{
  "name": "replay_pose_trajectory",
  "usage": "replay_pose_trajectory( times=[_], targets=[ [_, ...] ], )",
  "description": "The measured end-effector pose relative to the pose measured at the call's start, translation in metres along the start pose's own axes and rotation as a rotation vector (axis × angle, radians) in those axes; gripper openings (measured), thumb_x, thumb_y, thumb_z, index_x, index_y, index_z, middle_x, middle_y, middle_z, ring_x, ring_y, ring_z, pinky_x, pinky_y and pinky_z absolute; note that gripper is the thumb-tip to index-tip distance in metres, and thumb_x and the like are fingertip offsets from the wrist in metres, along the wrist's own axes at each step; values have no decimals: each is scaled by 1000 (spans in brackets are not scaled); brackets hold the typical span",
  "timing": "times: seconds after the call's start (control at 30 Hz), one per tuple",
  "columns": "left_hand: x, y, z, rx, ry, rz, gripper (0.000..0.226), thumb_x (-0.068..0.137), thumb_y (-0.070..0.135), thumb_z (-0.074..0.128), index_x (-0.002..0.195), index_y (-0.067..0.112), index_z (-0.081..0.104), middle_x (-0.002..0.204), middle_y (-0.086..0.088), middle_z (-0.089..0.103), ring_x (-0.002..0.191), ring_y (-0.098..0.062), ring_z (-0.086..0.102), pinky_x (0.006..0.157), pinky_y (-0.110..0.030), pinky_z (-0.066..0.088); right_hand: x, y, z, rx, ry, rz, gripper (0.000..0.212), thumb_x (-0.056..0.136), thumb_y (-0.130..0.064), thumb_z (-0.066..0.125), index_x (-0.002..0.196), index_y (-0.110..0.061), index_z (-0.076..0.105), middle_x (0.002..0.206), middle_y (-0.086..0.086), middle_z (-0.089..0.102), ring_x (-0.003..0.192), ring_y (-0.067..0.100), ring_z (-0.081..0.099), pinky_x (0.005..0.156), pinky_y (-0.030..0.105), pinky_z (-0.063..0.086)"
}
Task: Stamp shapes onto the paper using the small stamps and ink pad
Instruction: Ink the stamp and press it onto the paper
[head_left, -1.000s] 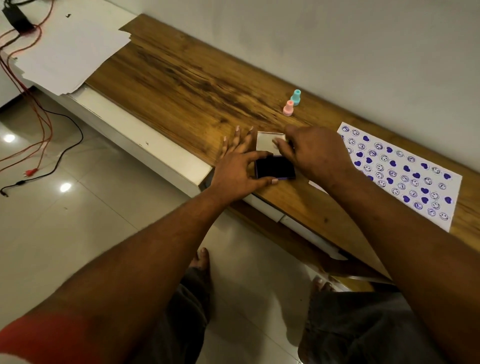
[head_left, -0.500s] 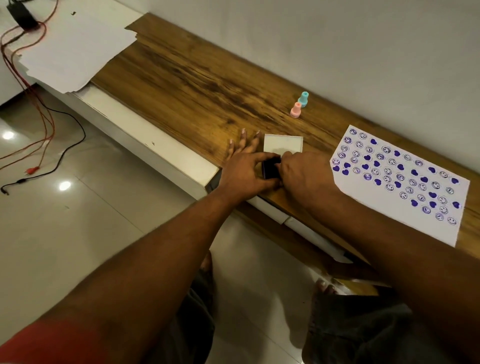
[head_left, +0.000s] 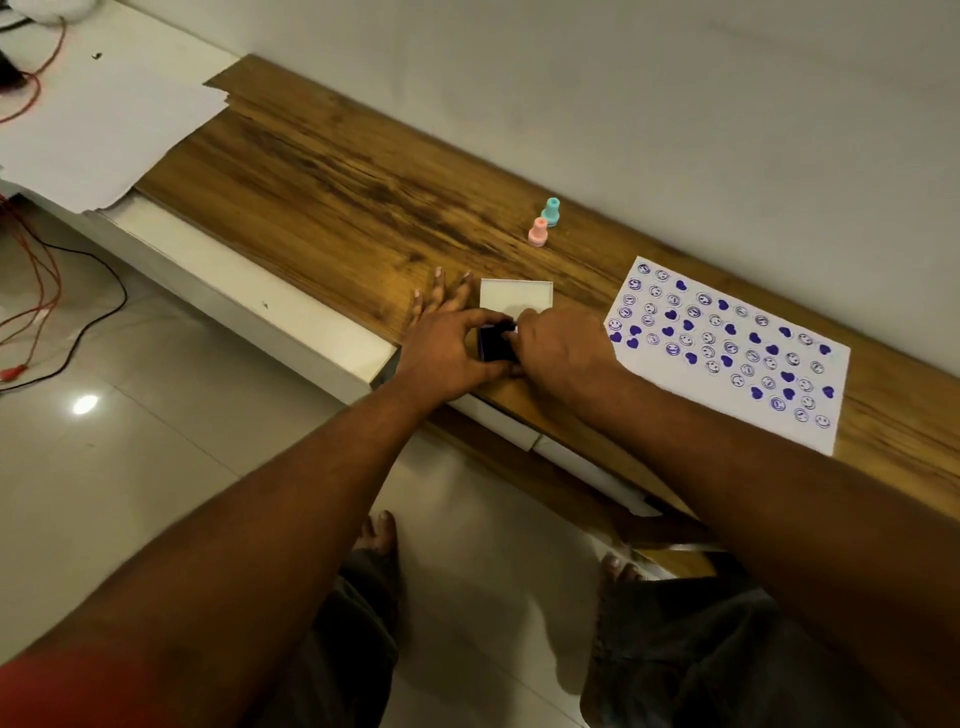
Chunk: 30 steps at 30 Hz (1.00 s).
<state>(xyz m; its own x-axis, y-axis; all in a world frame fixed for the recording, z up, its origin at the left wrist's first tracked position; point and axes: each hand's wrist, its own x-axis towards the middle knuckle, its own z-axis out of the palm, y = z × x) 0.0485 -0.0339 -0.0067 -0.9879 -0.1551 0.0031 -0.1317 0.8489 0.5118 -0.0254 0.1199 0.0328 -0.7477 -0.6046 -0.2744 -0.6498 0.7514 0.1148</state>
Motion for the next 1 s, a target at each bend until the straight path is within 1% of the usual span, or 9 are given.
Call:
replay_pose_trajectory(
  times=[0.07,0.13,0.2,0.33,0.53,0.6,0.73,0.9,1.0],
  targets=[
    [0,0,0,18,6,4,71,74,72,77,138,44,63,174,-3,17,161,-29,-6,128,-54,-2,-18,9,9,168,144,25,41,105,-48,45,124,-14,58,102,9,69,83,23,63,65,34,40],
    [-1,-1,0,38,14,8,73,74,74,76,138,43,63,174,-2,16,161,-28,-6,128,-55,-1,-39,23,13,333,320,97,50,107,-54,30,114,-16,62,87,4,67,71,18,56,60,30,40],
    [-2,0,1,60,9,24,76,74,79,72,140,42,62,175,-2,14,161,-27,-6,128,-56,1,-52,47,8,483,374,162,58,105,-58,26,105,-16,67,77,1,64,68,19,58,57,32,43],
    [-5,7,-3,56,38,35,88,74,83,68,149,38,56,175,-3,13,162,-27,-3,128,-57,3,-75,110,6,679,366,208,55,109,-48,33,107,-10,73,96,13,75,91,33,68,83,43,52],
    [4,47,2,105,97,203,84,85,80,58,153,31,50,172,-5,24,161,-26,6,128,-58,4,-87,153,36,728,255,223,31,109,-33,39,94,-28,64,87,-3,65,83,19,58,71,28,33],
    [4,73,16,180,63,341,75,93,75,50,154,31,49,171,-4,28,161,-26,9,127,-60,4,-86,159,38,811,224,197,31,107,-33,38,85,-31,59,80,-7,63,77,15,57,69,28,34],
    [1,113,46,378,-82,510,71,102,71,29,161,33,35,173,-4,18,162,-24,0,125,-51,-14,-83,166,37,1027,186,168,43,111,-36,33,82,-20,60,72,-1,60,67,13,53,70,34,44],
    [-2,126,66,516,-239,495,74,103,71,18,165,31,26,174,-7,11,161,-24,7,124,-55,-17,-71,172,43,785,279,158,47,109,-44,39,90,-14,70,73,0,64,74,20,61,67,32,42],
    [-5,126,69,556,-329,476,74,103,71,15,166,32,17,175,-6,8,161,-23,6,125,-56,-15,-63,171,50,474,263,146,46,105,-53,41,77,-20,56,61,-6,49,65,19,53,55,28,29]
  ],
)
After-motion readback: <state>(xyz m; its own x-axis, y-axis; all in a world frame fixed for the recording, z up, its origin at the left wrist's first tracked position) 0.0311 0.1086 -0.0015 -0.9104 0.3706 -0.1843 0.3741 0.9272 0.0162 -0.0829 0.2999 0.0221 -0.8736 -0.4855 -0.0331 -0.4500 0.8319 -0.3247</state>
